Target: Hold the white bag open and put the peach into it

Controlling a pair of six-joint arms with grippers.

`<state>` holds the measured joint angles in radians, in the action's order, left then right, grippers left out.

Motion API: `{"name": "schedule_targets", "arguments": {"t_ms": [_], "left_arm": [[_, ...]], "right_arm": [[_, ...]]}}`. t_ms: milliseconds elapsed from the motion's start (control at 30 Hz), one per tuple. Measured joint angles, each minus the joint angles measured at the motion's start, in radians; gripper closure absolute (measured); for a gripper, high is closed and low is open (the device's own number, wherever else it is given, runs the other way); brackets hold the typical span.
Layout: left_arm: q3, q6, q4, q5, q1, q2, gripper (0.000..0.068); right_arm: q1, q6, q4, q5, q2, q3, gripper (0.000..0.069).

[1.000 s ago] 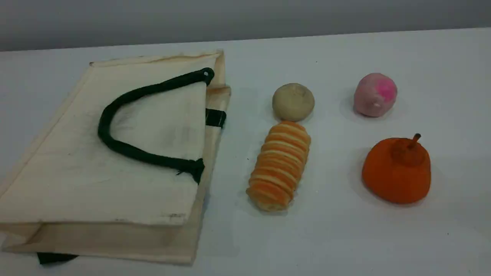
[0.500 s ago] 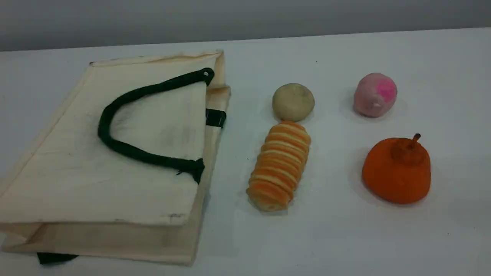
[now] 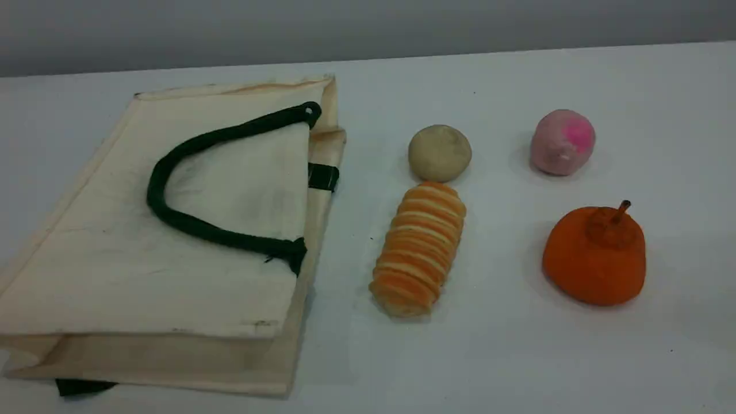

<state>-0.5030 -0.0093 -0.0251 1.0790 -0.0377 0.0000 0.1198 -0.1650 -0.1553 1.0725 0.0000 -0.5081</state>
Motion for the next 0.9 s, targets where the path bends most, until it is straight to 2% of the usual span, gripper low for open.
{"name": "schedule_targets", "arguments": {"t_ms": [333,433,667,767,900], "left_arm": [[-0.009,-0.028,-0.001,-0.004,0.000,0.015,0.0482],[-0.048,-0.033,0.000,-0.047,0.000,0.070,0.0475],[-0.232,-0.033,-0.008,-0.075,0.000,0.312,0.0470],[-0.322,-0.026,-0.028,-0.114,0.000,0.437,0.0464],[-0.391,-0.024,-0.087,-0.197,0.000,0.577,0.0461]], "right_arm": [[0.001,0.043,-0.025,-0.017,0.000,-0.011,0.0484],[0.001,0.049,-0.027,-0.060,0.021,-0.049,0.0478],[0.001,0.049,-0.026,-0.147,0.284,-0.223,0.0468],[0.001,0.049,-0.026,-0.223,0.417,-0.292,0.0464],[0.001,0.049,-0.028,-0.325,0.564,-0.319,0.0463]]}}
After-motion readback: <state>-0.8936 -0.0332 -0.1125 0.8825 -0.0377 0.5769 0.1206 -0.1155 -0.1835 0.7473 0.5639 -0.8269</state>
